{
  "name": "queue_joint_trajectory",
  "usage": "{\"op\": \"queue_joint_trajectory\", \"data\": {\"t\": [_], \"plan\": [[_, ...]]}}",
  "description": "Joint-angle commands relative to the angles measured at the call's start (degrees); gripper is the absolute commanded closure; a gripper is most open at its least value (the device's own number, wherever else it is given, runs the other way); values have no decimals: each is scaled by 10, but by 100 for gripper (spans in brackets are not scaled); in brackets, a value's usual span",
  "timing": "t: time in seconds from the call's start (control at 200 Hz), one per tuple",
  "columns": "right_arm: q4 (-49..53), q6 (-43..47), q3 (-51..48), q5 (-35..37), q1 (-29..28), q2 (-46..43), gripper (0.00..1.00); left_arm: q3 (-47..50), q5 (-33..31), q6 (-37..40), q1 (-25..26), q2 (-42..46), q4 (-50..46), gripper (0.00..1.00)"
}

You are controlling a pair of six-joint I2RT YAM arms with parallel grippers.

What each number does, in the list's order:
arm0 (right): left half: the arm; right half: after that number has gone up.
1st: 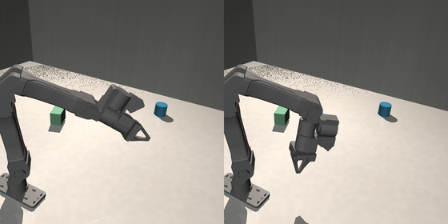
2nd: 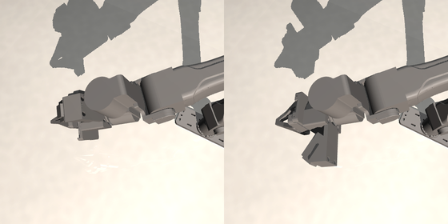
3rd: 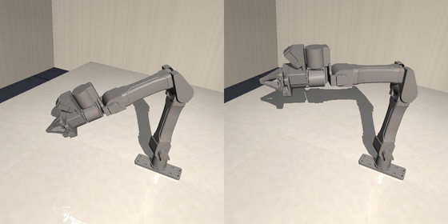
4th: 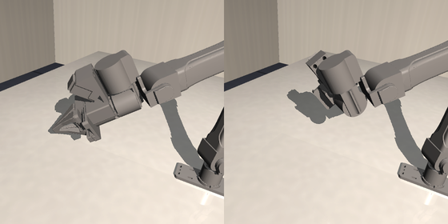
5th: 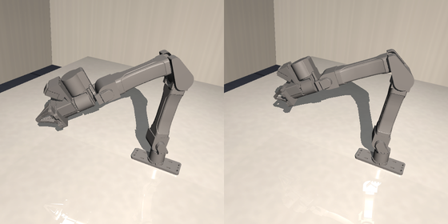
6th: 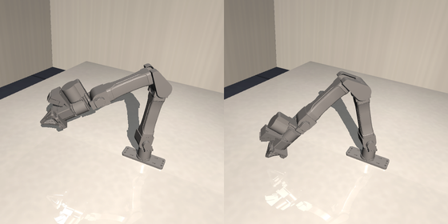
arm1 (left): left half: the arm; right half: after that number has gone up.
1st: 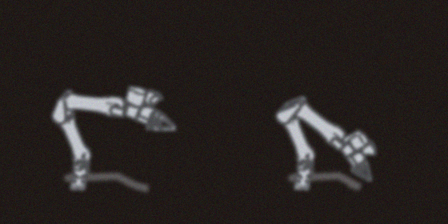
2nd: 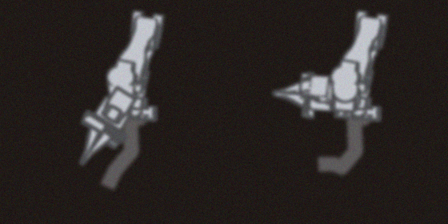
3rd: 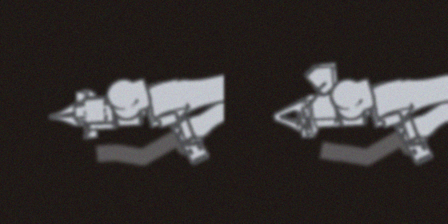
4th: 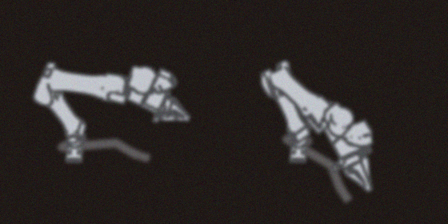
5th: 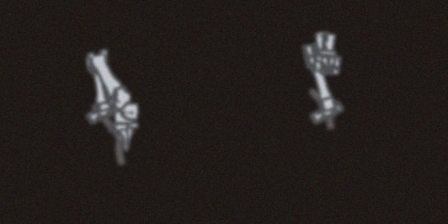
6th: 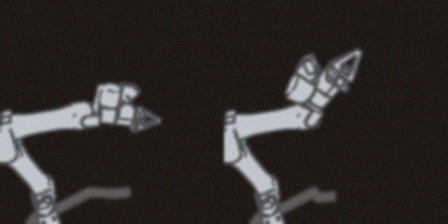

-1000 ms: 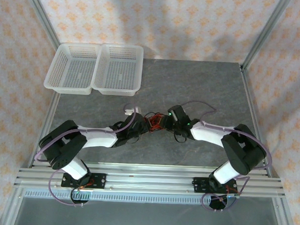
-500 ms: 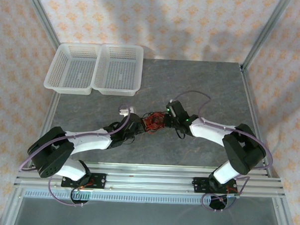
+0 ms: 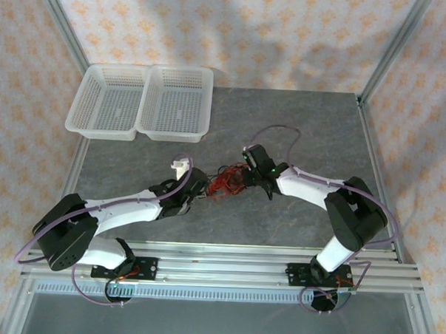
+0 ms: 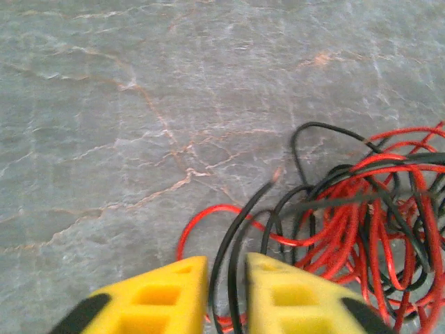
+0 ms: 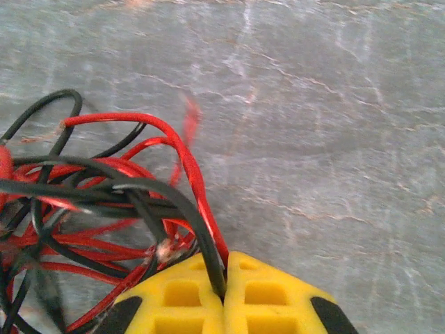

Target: Untangle the cables

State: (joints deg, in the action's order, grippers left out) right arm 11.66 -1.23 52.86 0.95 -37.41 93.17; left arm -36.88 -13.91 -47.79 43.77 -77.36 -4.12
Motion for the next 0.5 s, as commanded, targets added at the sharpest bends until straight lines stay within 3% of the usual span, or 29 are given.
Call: {"op": "queue_joint_trajectory", "data": {"t": [0.0, 0.125, 0.265, 0.375, 0.496], "plan": [[29, -19, 2, 48, 8, -7, 97, -30, -29, 24, -2, 11, -52, 66], [30, -89, -4, 38, 8, -26, 75, -63, -1, 54, 1, 2, -60, 49], [29, -194, -15, -4, 13, -60, 53, -107, 28, 89, 8, -26, -67, 39], [-7, -300, -53, -54, 19, -98, 43, -124, 47, 106, 8, -57, -53, 36], [-81, -415, -117, -101, 21, -129, 41, -141, 69, 118, 8, -106, -29, 36]]}}
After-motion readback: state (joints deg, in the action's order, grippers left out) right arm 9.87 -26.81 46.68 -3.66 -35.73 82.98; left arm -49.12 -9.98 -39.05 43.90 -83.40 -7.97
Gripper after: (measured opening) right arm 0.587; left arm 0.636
